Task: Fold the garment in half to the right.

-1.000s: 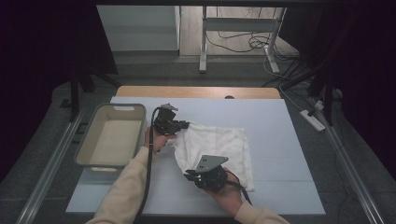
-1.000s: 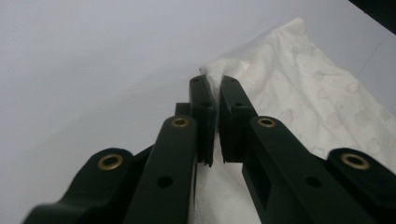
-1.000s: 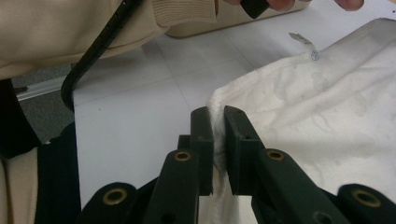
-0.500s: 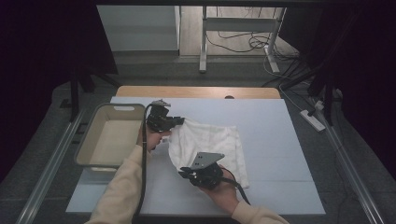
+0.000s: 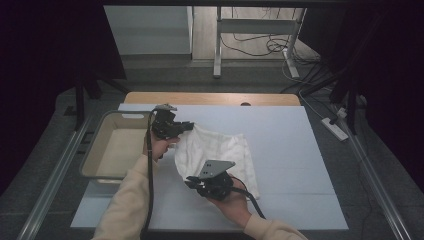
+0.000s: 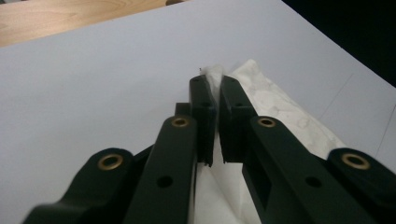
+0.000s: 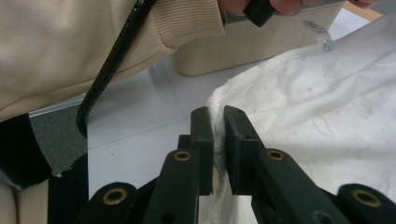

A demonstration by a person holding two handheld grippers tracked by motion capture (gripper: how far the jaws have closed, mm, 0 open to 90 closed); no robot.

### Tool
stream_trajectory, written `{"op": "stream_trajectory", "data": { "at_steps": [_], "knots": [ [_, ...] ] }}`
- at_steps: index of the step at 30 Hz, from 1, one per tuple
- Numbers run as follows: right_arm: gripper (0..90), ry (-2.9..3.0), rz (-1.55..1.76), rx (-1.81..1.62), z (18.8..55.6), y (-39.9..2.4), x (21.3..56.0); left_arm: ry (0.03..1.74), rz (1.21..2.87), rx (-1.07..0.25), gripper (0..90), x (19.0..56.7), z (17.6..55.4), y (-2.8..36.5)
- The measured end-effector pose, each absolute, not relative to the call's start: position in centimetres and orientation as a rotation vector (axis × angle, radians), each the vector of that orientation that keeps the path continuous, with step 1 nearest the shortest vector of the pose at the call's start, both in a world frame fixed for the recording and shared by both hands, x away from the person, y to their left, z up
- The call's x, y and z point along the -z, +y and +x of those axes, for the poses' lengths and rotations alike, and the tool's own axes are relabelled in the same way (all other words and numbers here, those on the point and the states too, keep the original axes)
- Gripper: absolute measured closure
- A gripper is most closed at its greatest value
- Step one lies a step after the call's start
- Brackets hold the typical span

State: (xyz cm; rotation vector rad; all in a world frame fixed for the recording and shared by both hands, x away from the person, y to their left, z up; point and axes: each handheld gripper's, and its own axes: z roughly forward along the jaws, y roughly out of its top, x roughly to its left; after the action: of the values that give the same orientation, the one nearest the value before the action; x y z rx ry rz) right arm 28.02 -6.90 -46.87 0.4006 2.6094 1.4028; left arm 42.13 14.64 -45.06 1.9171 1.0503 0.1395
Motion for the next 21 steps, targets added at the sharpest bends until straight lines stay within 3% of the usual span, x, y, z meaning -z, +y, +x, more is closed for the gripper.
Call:
{"op": "stream_trajectory", "data": {
  "at_steps": [21],
  "knots": [
    [82.4,2.606,0.417,-1.382,28.0,-7.9,47.1,1.041,1.911,-0.136,83.7,45.1,42.2,13.9]
  ]
}}
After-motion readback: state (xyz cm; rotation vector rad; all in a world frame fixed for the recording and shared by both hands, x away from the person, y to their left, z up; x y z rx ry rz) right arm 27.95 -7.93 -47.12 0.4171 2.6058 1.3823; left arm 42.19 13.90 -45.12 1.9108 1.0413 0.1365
